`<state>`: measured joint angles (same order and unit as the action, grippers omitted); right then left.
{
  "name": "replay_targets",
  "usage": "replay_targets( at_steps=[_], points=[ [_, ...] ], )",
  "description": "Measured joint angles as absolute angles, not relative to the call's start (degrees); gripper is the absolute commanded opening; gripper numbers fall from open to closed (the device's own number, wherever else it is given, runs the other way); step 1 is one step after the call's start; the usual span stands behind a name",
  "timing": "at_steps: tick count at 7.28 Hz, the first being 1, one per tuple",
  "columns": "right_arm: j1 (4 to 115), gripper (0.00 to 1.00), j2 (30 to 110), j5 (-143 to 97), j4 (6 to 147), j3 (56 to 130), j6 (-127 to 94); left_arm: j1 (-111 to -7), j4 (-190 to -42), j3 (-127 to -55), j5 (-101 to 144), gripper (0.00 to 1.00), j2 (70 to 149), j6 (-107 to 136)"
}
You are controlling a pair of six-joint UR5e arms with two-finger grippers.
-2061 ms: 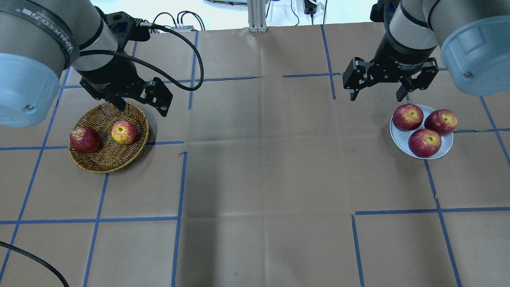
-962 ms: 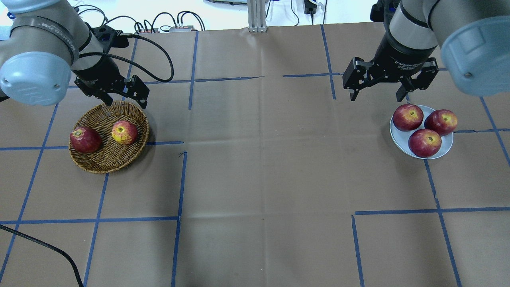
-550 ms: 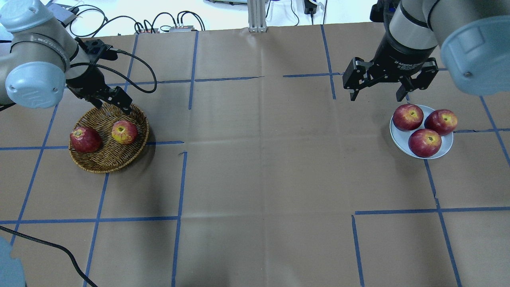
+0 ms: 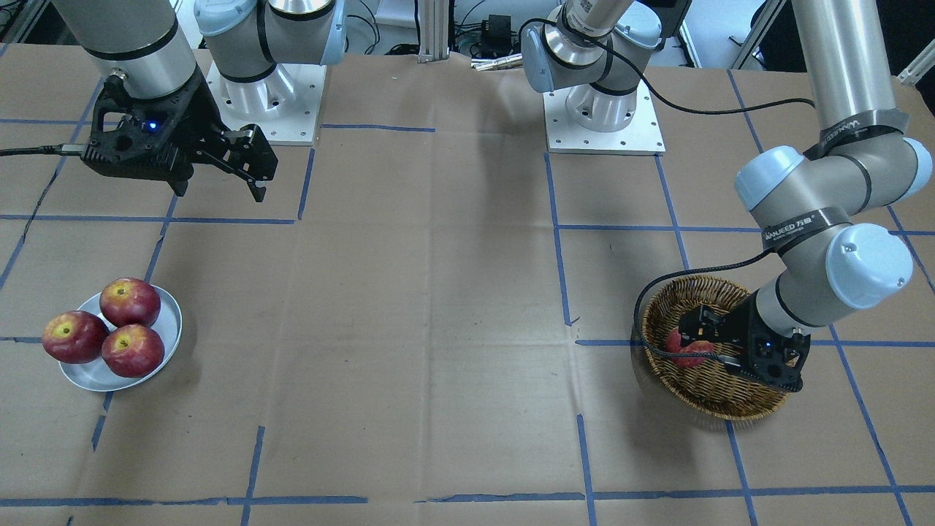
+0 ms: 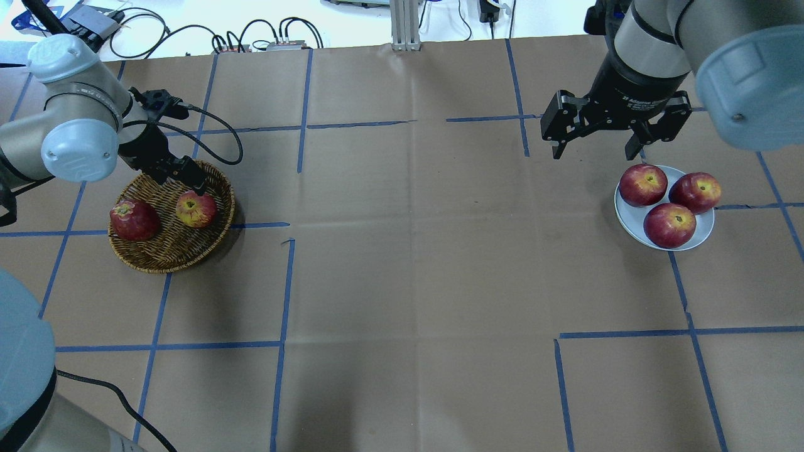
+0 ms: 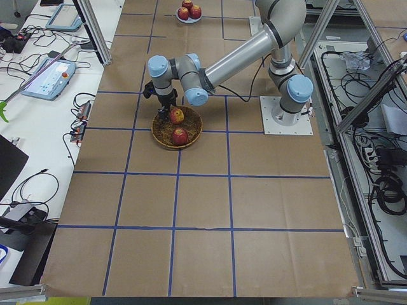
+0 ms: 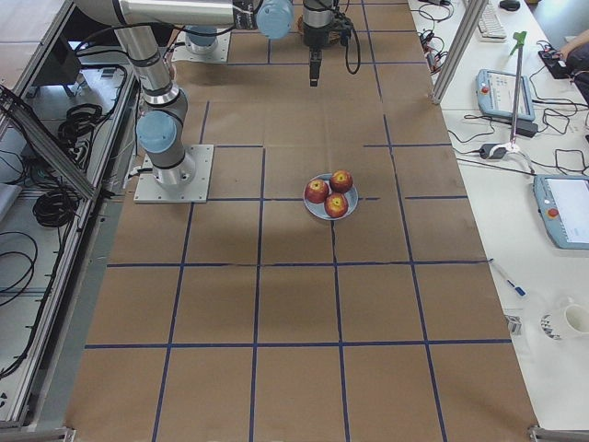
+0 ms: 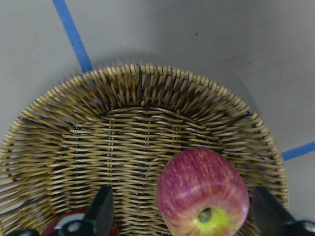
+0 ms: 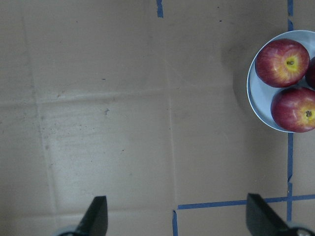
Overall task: Transfer apple from basket to plate
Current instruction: 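Lower the left gripper into the basket onto the yellow-red apple, then close the left gripper on the apple and lift it from the basket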
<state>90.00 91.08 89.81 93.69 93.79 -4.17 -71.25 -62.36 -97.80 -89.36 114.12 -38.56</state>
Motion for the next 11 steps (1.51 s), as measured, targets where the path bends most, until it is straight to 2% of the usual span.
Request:
replay_targets(
  at_steps=[5,6,8,9,10,11],
  points=[
    [90.00,1.00,91.02,89.80,93.69,93.79,-4.05,-71.31,-62.27,-99.53,-89.11,0.98,116.58,-38.14],
    [90.00,1.00,91.01,89.81,93.69,93.78,-4.05,-71.31,-62.24,-99.55,-89.10,0.91,117.23,-38.16],
    [90.00,1.00,91.01,89.84,93.69,93.81,-4.12,-71.35,-62.30,-99.64,-88.99,0.66,117.87,-38.20],
    [90.00,1.00,90.99,89.83,93.69,93.82,-4.12,-71.36,-62.40,-99.69,-88.98,0.44,117.98,-38.15],
    [90.00,1.00,91.00,89.80,93.69,93.82,-4.10,-71.37,-62.57,-99.64,-89.07,0.39,117.94,-38.12],
    [90.00,1.00,91.00,89.79,93.69,93.81,-4.07,-71.45,-62.85,-99.40,-89.22,0.39,117.72,-38.13]
  ],
)
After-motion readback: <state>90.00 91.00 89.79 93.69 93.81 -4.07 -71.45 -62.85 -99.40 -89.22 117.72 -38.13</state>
